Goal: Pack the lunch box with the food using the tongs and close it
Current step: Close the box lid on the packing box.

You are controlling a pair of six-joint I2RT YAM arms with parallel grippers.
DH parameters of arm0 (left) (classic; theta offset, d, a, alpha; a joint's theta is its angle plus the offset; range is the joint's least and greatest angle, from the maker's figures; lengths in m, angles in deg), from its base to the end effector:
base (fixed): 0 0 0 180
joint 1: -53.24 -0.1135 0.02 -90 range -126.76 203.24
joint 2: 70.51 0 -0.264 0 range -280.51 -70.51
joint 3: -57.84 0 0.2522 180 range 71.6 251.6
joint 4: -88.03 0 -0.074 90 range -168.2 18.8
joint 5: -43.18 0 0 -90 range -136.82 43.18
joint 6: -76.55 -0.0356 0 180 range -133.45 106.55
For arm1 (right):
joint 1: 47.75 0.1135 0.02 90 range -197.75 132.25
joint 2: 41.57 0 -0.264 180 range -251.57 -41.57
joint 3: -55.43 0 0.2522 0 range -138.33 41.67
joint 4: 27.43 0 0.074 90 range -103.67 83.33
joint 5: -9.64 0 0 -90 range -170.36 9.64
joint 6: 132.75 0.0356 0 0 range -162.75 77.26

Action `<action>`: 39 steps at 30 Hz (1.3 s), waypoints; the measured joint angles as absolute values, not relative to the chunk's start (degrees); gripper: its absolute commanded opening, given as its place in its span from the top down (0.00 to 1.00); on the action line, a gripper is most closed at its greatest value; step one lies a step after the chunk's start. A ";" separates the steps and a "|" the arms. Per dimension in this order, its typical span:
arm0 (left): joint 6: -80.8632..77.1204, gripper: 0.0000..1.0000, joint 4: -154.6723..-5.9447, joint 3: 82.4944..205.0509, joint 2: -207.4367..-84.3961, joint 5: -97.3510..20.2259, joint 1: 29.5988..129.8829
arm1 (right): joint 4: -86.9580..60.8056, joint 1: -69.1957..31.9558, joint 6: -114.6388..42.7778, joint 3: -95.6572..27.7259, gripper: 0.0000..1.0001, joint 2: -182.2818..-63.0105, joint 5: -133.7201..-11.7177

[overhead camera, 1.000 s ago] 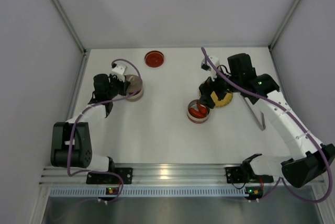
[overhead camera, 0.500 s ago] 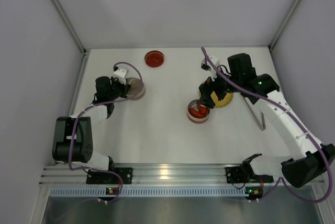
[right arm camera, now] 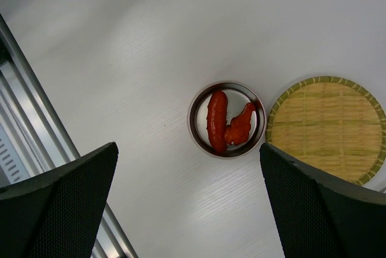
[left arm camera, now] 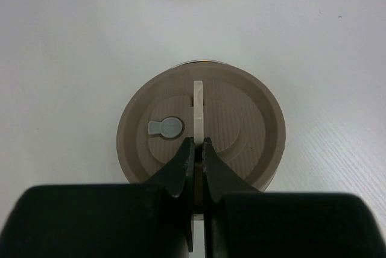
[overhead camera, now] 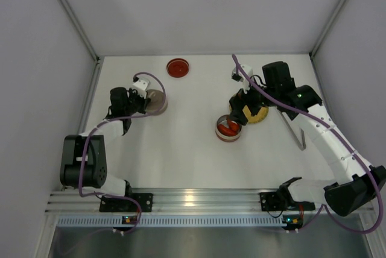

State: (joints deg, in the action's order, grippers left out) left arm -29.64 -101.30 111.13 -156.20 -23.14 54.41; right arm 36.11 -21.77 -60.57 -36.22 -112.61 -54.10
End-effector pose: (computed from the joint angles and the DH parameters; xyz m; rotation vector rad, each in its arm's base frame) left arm 0.3108 -0.0206 0.1998 0.5547 1.8642 -0.2340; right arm 0.2159 0.1227 0.3798 -1.0688 2.0357 0.6031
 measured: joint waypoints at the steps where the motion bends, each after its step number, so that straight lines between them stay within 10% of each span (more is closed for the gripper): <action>1: -30.07 0.92 -100.66 111.35 -156.11 -23.10 54.41 | 36.11 -21.75 -60.57 -36.22 0.01 -112.61 -54.06; 39: -21.24 0.89 -84.10 120.77 -160.33 -22.62 54.35 | 36.26 -21.77 -60.55 -36.22 0.01 -112.61 -52.68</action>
